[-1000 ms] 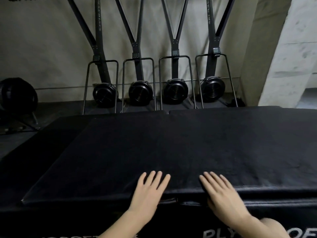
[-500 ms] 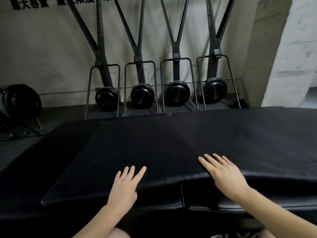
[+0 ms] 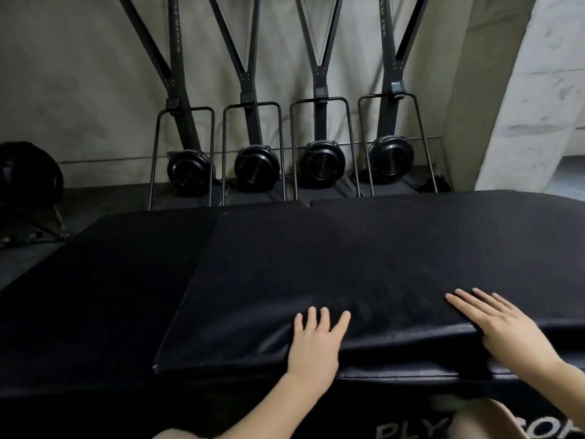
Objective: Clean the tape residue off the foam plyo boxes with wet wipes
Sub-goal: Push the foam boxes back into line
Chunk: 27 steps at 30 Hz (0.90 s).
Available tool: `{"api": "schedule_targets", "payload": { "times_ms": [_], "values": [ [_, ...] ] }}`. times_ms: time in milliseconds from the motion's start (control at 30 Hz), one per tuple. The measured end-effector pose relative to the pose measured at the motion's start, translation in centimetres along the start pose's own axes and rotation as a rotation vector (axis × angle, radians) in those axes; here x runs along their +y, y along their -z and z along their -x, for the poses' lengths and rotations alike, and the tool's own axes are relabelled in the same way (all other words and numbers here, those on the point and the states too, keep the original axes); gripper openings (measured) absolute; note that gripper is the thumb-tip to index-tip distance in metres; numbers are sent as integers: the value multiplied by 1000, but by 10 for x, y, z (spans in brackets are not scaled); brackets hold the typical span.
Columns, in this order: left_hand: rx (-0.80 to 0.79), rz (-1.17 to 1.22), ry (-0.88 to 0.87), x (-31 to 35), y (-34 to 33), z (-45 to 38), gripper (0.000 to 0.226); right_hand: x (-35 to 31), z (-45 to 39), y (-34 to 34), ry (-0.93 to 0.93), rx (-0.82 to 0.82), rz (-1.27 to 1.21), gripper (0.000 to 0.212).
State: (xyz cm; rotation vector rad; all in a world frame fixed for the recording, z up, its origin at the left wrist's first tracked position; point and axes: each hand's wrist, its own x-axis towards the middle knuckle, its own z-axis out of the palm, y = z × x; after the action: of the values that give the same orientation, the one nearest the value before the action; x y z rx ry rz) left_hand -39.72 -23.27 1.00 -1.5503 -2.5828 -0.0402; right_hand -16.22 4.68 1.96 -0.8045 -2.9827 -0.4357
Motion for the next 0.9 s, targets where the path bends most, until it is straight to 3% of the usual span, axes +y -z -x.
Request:
{"api": "schedule_targets", "payload": {
  "times_ms": [200,400,500,600,633,667,800,900],
  "values": [
    [-125,-37,-45,50,-5,-13,81,42,21,-43,-97,-97,-40,143],
    [-256,-34,-59,68,-3,-3,93,6,29,-14,-203,-296,-95,100],
    [-288,45,-150,54,3,6,97,-18,18,10,-152,-420,-236,96],
    [-244,331,-156,26,17,10,72,-67,9,33,48,-231,-659,70],
    [-213,410,-122,20,20,10,65,-87,8,37,93,-169,-691,57],
    [-180,457,-87,17,21,9,60,-104,8,36,114,-124,-669,50],
    [-61,423,-50,33,20,6,45,-130,18,23,71,-24,-604,64],
    [74,486,-93,71,30,-7,37,-105,45,22,28,155,-600,42]
  ]
}}
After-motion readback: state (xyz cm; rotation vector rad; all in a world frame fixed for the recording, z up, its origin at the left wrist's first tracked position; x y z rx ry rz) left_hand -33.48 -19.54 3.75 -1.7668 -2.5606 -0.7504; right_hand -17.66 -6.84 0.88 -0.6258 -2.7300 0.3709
